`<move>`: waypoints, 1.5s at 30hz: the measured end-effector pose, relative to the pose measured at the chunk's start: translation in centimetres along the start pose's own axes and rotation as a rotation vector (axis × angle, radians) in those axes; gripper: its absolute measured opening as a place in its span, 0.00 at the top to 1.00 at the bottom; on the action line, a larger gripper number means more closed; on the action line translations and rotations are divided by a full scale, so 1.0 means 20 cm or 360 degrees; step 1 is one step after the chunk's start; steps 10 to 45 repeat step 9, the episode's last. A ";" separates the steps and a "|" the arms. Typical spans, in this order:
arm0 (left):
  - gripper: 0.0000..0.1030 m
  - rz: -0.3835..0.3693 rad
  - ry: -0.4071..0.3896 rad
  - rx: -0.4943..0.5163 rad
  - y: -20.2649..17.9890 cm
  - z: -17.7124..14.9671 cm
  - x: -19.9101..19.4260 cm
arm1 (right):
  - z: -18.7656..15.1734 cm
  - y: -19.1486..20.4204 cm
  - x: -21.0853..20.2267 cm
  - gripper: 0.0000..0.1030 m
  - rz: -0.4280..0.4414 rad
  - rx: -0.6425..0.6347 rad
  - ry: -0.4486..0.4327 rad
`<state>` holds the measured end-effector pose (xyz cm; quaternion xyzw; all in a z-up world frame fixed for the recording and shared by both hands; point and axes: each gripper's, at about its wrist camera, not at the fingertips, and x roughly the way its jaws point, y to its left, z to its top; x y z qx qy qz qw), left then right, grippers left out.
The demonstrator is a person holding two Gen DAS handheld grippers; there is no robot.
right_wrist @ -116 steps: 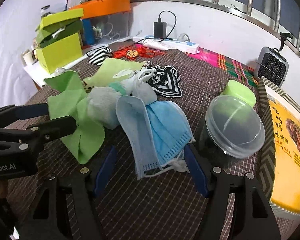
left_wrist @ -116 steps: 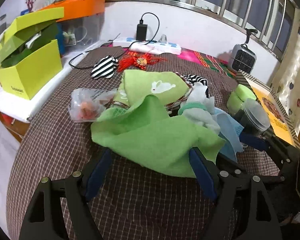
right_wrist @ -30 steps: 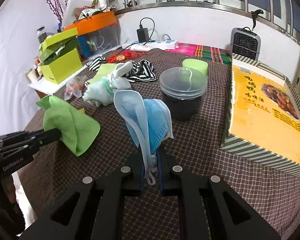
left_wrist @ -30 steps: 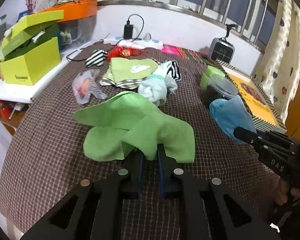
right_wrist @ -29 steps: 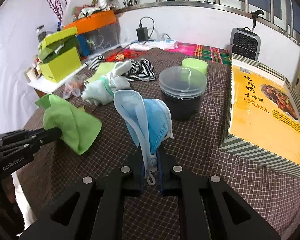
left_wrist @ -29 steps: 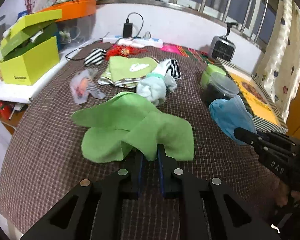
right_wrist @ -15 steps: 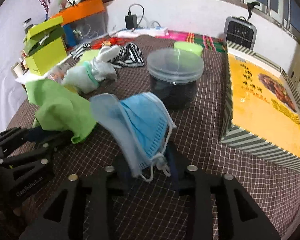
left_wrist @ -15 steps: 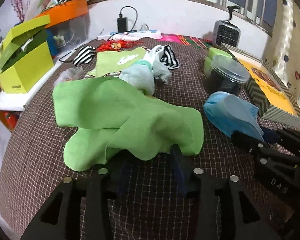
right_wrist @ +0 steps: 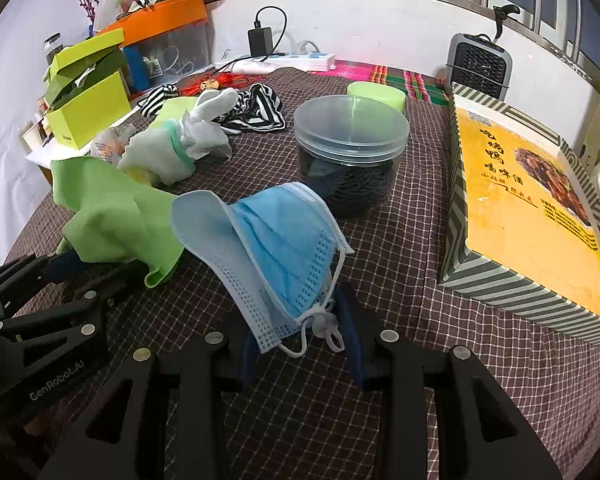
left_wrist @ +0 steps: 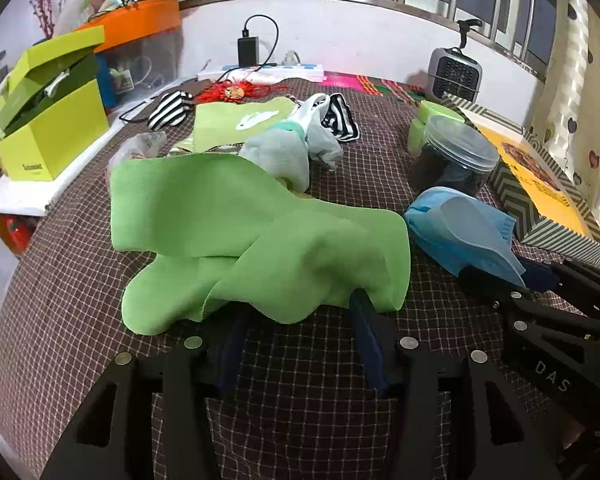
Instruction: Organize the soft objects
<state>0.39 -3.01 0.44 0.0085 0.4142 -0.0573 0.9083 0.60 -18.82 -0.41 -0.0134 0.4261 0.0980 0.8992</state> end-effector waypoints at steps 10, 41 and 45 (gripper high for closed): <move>0.51 0.0003 -0.0001 0.0001 0.00 0.00 0.00 | 0.00 0.00 0.00 0.64 0.0001 0.0000 0.0000; 0.51 0.0003 -0.0001 0.0001 0.00 0.00 0.00 | 0.00 0.00 0.00 0.64 0.0001 0.0000 0.0000; 0.51 0.0003 -0.0001 0.0001 0.00 0.00 0.00 | 0.00 0.00 0.00 0.64 0.0001 0.0000 0.0000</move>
